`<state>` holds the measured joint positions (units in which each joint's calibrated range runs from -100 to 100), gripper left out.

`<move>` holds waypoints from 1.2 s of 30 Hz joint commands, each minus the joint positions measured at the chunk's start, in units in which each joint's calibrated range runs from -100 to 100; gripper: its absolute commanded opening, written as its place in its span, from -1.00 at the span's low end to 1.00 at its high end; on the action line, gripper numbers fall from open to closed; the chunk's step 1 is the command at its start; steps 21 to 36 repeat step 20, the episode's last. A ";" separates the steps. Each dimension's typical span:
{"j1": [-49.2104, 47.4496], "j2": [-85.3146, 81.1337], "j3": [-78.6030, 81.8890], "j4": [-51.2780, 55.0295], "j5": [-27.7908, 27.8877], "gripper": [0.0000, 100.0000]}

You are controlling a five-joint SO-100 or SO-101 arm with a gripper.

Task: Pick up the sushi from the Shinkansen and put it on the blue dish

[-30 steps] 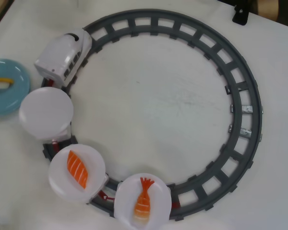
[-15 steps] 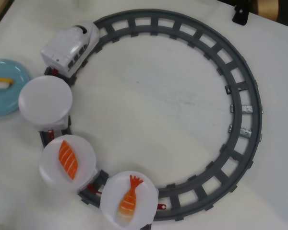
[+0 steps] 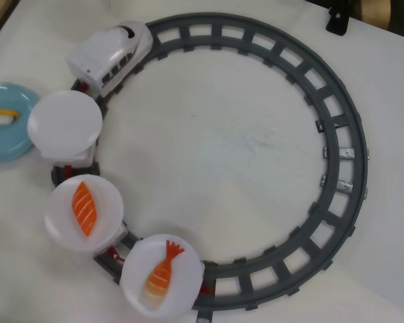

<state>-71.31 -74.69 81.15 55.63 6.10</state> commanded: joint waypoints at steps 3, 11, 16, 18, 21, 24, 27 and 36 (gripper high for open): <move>-0.96 -3.57 2.89 -0.30 -0.40 -0.94; -2.19 -7.30 5.59 0.21 -0.51 -0.94; -4.66 -9.21 6.85 0.29 -0.51 -0.94; -4.66 -9.54 7.12 0.29 -0.51 -0.94; -4.66 -9.54 7.12 0.29 -0.51 -0.94; -4.66 -9.54 7.12 0.29 -0.51 -0.94; -4.66 -9.54 7.12 0.29 -0.51 -0.94; -4.66 -9.54 7.12 0.29 -0.51 -0.94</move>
